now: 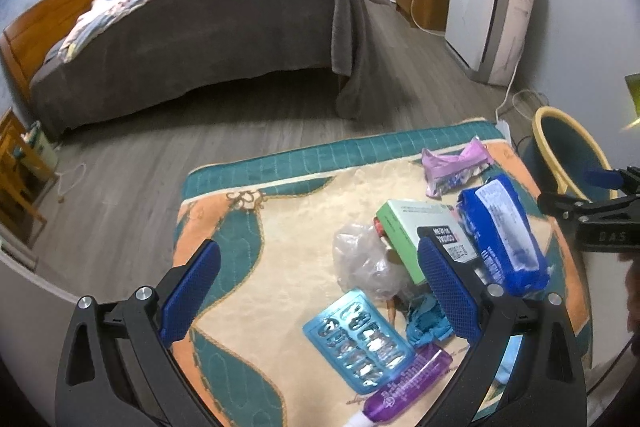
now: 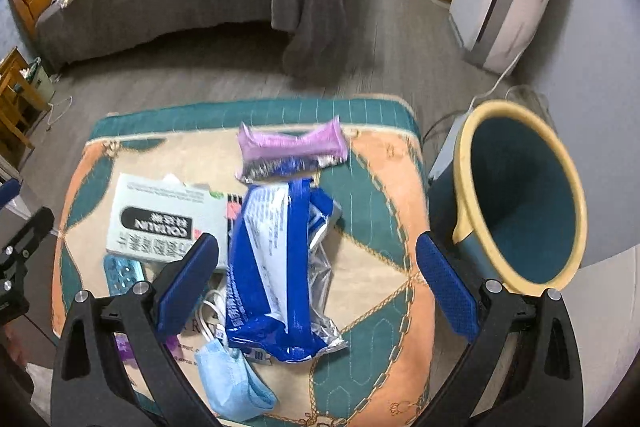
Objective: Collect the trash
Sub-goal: 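Grasp the blue wipes packet with right tool while left tool grasps green box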
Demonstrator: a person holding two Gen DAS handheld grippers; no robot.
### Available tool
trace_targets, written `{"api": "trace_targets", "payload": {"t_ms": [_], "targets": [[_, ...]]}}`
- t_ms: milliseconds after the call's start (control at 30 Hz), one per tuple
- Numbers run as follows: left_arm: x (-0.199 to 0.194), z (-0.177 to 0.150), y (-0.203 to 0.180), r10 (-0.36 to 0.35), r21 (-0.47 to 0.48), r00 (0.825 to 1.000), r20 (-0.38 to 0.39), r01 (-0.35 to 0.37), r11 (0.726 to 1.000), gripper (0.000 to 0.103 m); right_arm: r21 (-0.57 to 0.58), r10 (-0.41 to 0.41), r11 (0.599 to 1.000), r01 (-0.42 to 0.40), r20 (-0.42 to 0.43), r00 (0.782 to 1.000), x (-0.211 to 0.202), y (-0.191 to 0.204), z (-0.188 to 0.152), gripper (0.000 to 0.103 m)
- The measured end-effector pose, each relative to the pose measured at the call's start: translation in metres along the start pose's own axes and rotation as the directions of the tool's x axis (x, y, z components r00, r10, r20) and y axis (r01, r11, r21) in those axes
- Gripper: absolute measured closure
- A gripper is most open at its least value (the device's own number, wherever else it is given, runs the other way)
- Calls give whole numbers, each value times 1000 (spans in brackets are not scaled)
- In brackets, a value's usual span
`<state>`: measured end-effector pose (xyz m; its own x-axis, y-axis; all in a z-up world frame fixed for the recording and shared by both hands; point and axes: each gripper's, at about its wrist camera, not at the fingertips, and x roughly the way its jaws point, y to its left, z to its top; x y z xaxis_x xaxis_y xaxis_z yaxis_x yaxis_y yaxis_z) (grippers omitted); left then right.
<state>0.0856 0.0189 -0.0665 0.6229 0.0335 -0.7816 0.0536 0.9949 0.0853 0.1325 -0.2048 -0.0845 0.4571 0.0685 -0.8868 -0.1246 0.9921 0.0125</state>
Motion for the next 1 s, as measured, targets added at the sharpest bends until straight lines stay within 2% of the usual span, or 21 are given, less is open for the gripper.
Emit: {"api": "trace_targets", "payload": {"t_ms": [133,333,367,400,433,467,500,600,667,867,1000], "targets": [[10,0,-2,12,3,999,-31,-12,1000,5,7,19,1000,-19,-56,998,17,0,-5,7],[24,1,-4,3,-6,998,-62,-3,1000,5,-30,27,999,-32,-146,989,40,9,-13,24],[26,1,-7,0,0,998,-67,0,1000,5,-34,34,999,-40,-168,985,45,11,-15,33],[29,1,-11,-4,9,997,-73,5,1000,5,-36,40,998,-48,-190,981,49,11,-16,50],[31,1,-14,-6,20,997,-81,7,1000,5,-36,48,998,-56,-210,977,52,12,-17,61],[33,1,-18,-7,28,996,-87,9,1000,5,-35,55,997,-65,-232,971,55,12,-19,77],[35,1,-20,-8,34,996,-90,11,999,5,-29,64,997,-73,-239,969,55,12,-19,79],[42,2,-29,-30,47,994,-107,35,998,5,-41,58,997,-68,-221,974,46,10,-15,83],[46,3,-33,-41,48,993,-114,47,998,6,-68,30,997,-44,-194,981,37,8,-12,84],[53,14,-40,-98,34,989,-109,103,994,8,-56,25,998,-31,-106,994,9,-10,2,84],[62,16,-46,-123,21,983,-134,127,992,12,-45,36,998,-41,-97,995,8,-17,6,84]]}}
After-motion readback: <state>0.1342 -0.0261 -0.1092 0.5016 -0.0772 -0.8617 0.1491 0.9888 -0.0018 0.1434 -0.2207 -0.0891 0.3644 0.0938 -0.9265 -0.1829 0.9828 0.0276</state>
